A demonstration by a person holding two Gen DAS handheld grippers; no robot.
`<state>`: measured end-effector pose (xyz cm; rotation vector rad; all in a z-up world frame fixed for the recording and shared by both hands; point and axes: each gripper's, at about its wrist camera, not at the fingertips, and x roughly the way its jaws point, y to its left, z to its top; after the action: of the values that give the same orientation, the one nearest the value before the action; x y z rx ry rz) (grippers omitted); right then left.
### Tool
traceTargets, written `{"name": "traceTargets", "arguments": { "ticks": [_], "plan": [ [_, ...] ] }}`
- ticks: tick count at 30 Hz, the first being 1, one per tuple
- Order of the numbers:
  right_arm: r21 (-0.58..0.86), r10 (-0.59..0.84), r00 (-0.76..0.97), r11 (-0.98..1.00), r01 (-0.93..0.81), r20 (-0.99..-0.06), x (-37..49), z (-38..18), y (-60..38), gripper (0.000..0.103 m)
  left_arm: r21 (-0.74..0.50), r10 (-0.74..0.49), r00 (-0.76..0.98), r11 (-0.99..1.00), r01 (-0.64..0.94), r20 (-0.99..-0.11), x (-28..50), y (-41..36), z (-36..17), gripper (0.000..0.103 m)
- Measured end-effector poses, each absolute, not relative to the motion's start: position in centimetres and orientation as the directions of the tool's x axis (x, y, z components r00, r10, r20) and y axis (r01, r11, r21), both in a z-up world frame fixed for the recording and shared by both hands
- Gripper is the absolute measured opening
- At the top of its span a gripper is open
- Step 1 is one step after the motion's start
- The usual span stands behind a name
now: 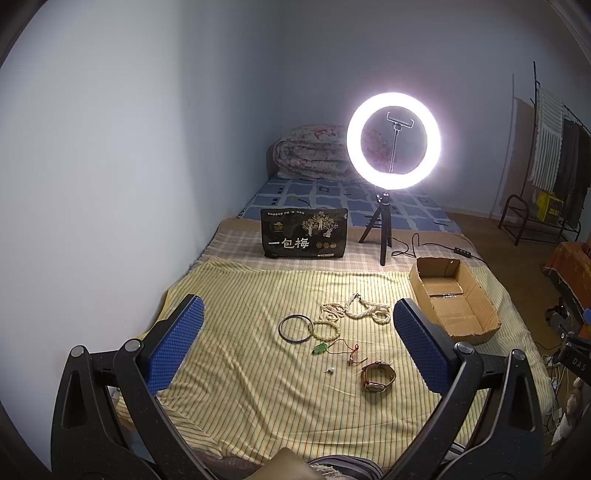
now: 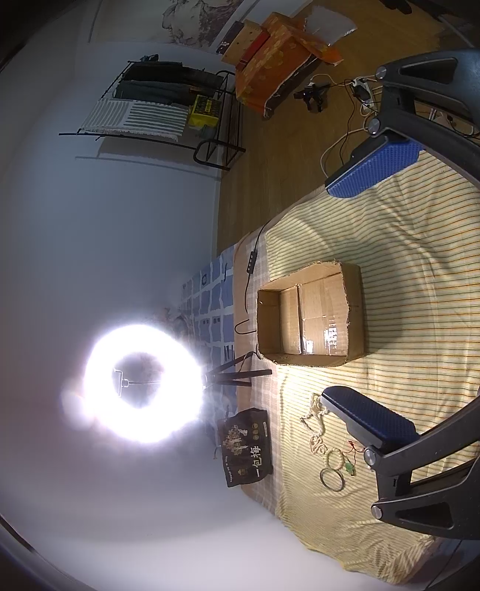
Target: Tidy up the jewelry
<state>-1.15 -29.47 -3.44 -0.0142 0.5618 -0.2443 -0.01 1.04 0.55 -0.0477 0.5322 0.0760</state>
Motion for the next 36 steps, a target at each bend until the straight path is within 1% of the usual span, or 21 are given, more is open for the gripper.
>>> {"name": "traceTargets", "arguments": {
  "ticks": [23, 29, 36],
  "plan": [
    [-0.082, -0.224, 0.813, 0.973, 0.214, -0.537, -1.0, -3.9, -29.3, 0.103, -0.027, 0.060, 0.855, 0.996, -0.087, -0.515, 0.0, 1.3, 0.3, 0.103],
    [-0.095, -0.229, 0.804, 0.973, 0.212, -0.549, -0.3, -4.5, -29.2, 0.103, -0.024, 0.064, 0.843, 0.996, -0.091, -0.533, 0.4, 1.5, -0.6, 0.103],
    [-0.114, -0.223, 0.779, 0.975, 0.193, -0.586, 1.1, -5.8, -29.2, 0.103, -0.018, 0.085, 0.818, 0.993, -0.115, -0.570, 1.9, 2.4, -2.1, 0.103]
  ]
}}
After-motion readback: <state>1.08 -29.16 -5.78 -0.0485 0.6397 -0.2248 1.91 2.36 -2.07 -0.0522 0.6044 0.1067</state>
